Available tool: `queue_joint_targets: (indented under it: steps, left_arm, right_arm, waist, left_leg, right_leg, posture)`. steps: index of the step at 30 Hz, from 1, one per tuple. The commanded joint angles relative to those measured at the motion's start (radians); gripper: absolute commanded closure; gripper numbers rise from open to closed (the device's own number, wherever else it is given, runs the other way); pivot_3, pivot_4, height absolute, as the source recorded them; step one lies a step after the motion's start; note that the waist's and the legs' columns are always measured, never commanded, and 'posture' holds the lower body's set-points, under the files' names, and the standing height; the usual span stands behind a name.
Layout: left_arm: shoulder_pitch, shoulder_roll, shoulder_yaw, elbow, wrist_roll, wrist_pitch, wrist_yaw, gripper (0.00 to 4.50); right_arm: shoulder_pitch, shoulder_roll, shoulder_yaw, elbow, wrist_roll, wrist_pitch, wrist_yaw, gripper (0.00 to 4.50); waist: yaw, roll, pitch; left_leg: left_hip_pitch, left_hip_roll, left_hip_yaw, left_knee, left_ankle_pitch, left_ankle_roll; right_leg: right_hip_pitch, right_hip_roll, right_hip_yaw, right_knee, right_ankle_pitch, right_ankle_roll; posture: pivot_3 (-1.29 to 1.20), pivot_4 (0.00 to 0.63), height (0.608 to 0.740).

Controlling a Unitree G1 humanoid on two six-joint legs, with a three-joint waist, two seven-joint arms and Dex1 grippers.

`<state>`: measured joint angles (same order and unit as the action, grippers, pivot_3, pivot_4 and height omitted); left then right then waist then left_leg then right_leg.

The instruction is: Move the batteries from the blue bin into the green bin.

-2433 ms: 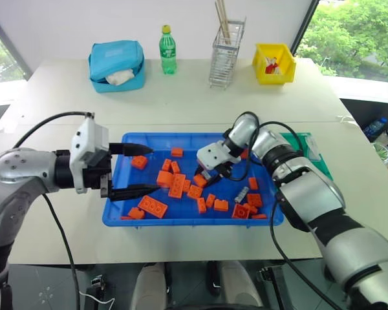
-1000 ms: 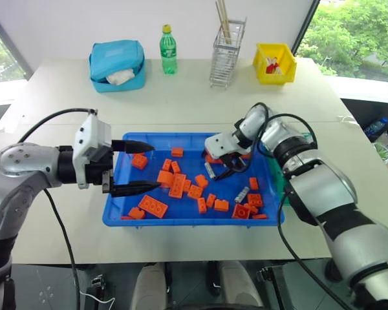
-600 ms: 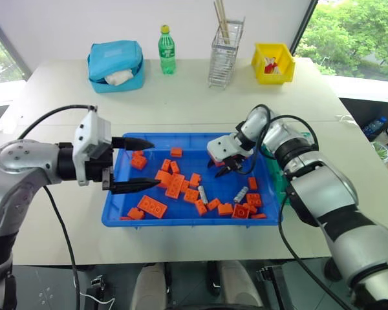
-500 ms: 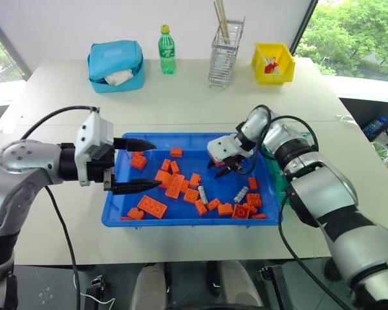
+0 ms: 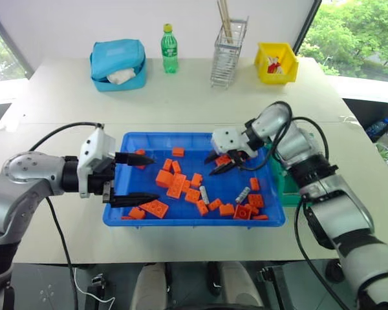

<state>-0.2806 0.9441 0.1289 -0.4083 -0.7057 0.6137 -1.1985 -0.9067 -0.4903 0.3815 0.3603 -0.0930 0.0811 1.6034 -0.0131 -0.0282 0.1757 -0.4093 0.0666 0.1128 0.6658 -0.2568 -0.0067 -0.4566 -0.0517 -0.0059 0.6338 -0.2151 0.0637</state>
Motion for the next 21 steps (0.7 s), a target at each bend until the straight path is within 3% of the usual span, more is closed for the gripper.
queue_joint_targets:
  steps: [1,4,12,21]
  left_arm:
    - [-0.016,0.006,-0.011,-0.007,0.007,-0.02,-0.018,0.0]
    - [-0.021,0.005,-0.025,-0.004,0.014,-0.025,-0.027,0.0]
    - [-0.039,0.001,-0.031,-0.005,0.011,-0.015,-0.025,0.0]
    - [-0.034,0.0,-0.024,-0.006,0.017,-0.02,-0.014,0.0]
  right_arm:
    - [0.084,-0.021,0.018,-0.168,0.003,0.082,-0.044,1.58]
    - [0.124,-0.012,0.028,-0.21,-0.007,0.131,-0.105,0.02]
    - [0.153,-0.005,0.054,-0.228,0.004,0.19,-0.177,0.02]
    - [0.171,-0.049,0.071,-0.267,0.043,0.29,-0.13,0.02]
  waist:
    - [0.0,0.0,0.0]
    - [-0.004,0.0,0.0]
    - [-0.001,0.0,0.0]
    - [-0.001,0.0,0.0]
  left_leg:
    - [0.0,0.0,0.0,0.0,0.0,0.0]
    - [0.0,0.0,0.0,0.0,0.0,0.0]
    - [0.0,0.0,0.0,0.0,0.0,0.0]
    - [0.0,0.0,0.0,0.0,0.0,0.0]
  right_leg:
    - [0.0,0.0,0.0,0.0,0.0,0.0]
    - [-0.001,0.0,0.0,0.0,0.0,0.0]
    - [0.0,0.001,0.0,0.0,0.0,0.0]
    - [-0.001,0.001,0.0,0.0,0.0,0.0]
  posture:
    - [0.0,0.15,0.736]
    - [0.0,0.15,0.736]
    - [0.0,0.15,0.736]
    - [0.0,0.15,0.736]
